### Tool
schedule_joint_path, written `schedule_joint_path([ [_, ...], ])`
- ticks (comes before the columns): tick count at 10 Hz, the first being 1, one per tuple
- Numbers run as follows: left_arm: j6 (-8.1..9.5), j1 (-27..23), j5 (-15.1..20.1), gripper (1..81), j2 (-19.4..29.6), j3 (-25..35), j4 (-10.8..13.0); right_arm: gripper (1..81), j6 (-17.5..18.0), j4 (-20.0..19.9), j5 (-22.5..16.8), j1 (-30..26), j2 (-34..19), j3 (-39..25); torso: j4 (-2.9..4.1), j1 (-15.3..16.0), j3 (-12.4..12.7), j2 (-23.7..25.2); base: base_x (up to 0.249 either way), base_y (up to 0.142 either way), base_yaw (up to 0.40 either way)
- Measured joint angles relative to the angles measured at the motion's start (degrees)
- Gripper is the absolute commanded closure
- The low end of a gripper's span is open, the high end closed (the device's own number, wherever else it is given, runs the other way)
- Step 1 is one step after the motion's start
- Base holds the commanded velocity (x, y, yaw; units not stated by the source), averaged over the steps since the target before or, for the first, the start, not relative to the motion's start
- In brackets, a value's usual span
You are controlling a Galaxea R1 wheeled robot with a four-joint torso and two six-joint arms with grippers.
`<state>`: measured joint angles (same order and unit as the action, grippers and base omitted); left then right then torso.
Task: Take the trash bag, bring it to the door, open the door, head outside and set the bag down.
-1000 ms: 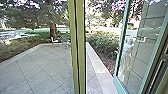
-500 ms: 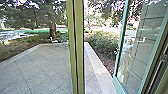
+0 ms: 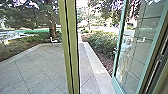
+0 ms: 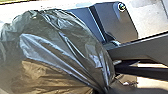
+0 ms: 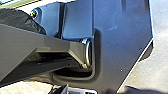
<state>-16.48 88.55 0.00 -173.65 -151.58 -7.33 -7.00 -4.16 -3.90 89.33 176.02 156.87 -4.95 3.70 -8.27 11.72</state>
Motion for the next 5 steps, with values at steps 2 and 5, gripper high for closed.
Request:
schedule_joint_path([
  [2,-0.02,-0.07,0.0,81.1,-0.16,0.01,0.02,1.0,0.22,-0.05,0.05,0.17,0.66,-0.04,0.0,0.0,0.0,0.0,0.0,-0.085,0.0],
  [5,0.0,-0.1,0.0,81.1,-0.27,0.01,0.02,1.0,0.02,0.0,-0.01,0.41,0.48,0.3,0.0,0.0,0.0,0.0,0.0,-0.085,0.0],
])
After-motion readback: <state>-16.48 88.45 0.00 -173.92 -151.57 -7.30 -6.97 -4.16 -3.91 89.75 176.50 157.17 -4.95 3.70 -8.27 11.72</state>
